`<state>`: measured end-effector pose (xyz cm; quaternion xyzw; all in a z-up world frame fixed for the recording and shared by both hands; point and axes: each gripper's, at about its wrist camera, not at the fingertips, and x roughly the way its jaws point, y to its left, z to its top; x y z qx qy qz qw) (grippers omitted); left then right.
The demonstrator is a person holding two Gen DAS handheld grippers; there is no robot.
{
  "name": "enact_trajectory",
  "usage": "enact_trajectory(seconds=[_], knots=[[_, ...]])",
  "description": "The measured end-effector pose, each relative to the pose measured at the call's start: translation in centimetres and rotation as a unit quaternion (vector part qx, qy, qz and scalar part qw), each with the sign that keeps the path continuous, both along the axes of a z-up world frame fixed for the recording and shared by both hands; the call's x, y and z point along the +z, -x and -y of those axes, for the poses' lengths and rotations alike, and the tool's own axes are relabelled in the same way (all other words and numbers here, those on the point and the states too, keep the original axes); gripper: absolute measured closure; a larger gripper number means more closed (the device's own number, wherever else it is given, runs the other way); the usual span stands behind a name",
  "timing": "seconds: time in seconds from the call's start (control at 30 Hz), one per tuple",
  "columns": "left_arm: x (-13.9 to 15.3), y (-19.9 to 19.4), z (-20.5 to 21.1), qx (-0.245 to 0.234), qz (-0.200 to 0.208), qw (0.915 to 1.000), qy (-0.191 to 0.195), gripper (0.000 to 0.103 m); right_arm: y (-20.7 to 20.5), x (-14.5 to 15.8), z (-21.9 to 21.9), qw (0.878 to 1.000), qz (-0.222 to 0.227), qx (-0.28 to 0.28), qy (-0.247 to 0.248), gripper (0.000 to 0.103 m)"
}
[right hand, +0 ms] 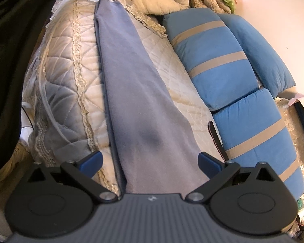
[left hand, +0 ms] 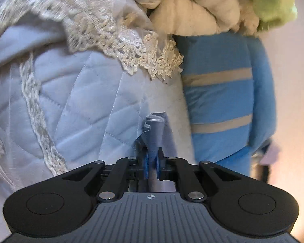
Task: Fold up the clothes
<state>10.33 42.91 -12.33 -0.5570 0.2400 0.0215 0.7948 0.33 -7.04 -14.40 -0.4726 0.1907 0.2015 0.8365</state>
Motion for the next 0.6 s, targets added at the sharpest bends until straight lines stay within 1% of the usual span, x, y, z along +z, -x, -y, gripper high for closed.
enact_trajectory(seconds=[0.03, 0.13, 0.2, 0.23, 0.33, 0.4, 0.43, 0.53, 0.6], knots=[[0.8, -0.1, 0.0, -0.002, 0.0, 0.9996, -0.026, 0.097, 0.0, 0.0, 0.0, 1.0, 0.0, -0.001, 0.0, 0.0], [2.4, 0.1, -0.1, -0.007, 0.005, 0.9983, -0.058, 0.098, -0.1, 0.0, 0.2, 1.0, -0.002, -0.005, -0.001, 0.0], [3.4, 0.1, 0.0, -0.018, 0.001, 0.9957, -0.091, 0.098, -0.1, 0.1, 0.3, 1.0, -0.007, -0.008, -0.007, 0.0], [3.6, 0.2, -0.1, -0.019, -0.003, 0.9952, -0.096, 0.098, -0.2, 0.2, 0.4, 1.0, -0.01, -0.01, -0.011, 0.0], [3.7, 0.4, -0.6, -0.014, -0.01, 0.9951, -0.098, 0.099, -0.6, 0.7, 0.7, 0.999, -0.023, -0.021, -0.028, 0.0], [3.6, 0.7, -1.0, -0.007, -0.012, 0.9957, -0.092, 0.099, -1.0, 1.5, 1.0, 0.997, -0.036, -0.026, -0.055, 0.0], [3.4, 0.8, -1.2, -0.004, -0.012, 0.996, -0.089, 0.099, -1.4, 2.2, 1.2, 0.996, -0.047, -0.026, -0.076, 0.0], [3.0, 1.1, -1.3, -0.006, -0.015, 0.996, -0.088, 0.098, -3.7, 4.7, 1.9, 0.985, -0.093, -0.026, -0.144, 0.0], [2.7, 1.3, -1.3, -0.011, -0.014, 0.9964, -0.083, 0.098, -5.8, 6.0, 2.3, 0.976, -0.109, -0.033, -0.183, 0.0]])
